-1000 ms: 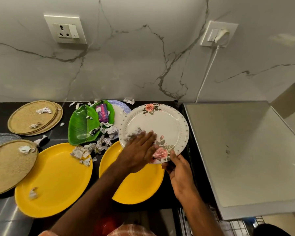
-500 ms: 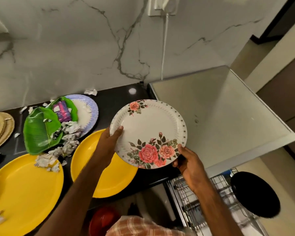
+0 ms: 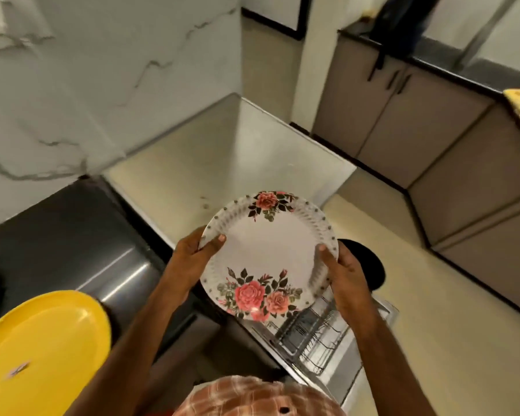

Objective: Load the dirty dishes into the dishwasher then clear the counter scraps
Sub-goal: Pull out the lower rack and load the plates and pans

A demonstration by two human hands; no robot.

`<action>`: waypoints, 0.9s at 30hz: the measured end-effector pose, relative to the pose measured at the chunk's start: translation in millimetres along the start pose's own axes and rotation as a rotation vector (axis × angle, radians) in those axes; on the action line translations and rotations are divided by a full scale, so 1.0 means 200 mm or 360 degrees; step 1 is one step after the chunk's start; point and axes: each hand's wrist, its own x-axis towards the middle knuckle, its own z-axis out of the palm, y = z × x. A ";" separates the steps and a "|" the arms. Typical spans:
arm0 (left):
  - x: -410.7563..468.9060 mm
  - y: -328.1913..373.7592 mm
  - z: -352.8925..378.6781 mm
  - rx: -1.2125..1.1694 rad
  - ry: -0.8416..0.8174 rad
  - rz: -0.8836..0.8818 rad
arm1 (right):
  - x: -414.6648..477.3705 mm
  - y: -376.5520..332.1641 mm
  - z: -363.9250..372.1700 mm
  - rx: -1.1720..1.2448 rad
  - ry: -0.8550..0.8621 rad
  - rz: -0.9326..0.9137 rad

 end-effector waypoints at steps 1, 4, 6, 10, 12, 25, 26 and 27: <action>0.03 0.01 0.09 0.0140 -0.0034 0.0040 | 0.02 0.01 -0.11 -0.0034 0.0054 -0.0015; 0.16 -0.04 0.39 0.0547 -0.0190 0.0140 | 0.09 0.05 -0.46 -0.0130 0.0140 -0.0062; 0.23 -0.08 0.57 0.0838 -0.0281 0.0268 | 0.12 0.10 -0.65 -0.0274 0.0224 -0.0090; 0.34 -0.19 0.95 0.1234 -0.0596 0.0432 | 0.16 0.27 -1.02 -0.0664 0.0342 -0.0140; 0.39 -0.27 1.09 0.1387 -0.0783 0.0422 | 0.16 0.37 -1.16 -0.0852 0.0361 -0.0118; 0.91 -1.06 1.72 0.1996 -0.1134 0.0390 | 0.52 1.15 -1.57 -0.1023 0.0629 0.0093; 0.96 -1.08 1.74 0.2020 -0.1121 0.0427 | 0.56 1.19 -1.57 -0.0997 0.0665 0.0105; 1.01 -1.12 1.77 0.2051 -0.1116 0.0461 | 0.61 1.24 -1.58 -0.0981 0.0704 0.0104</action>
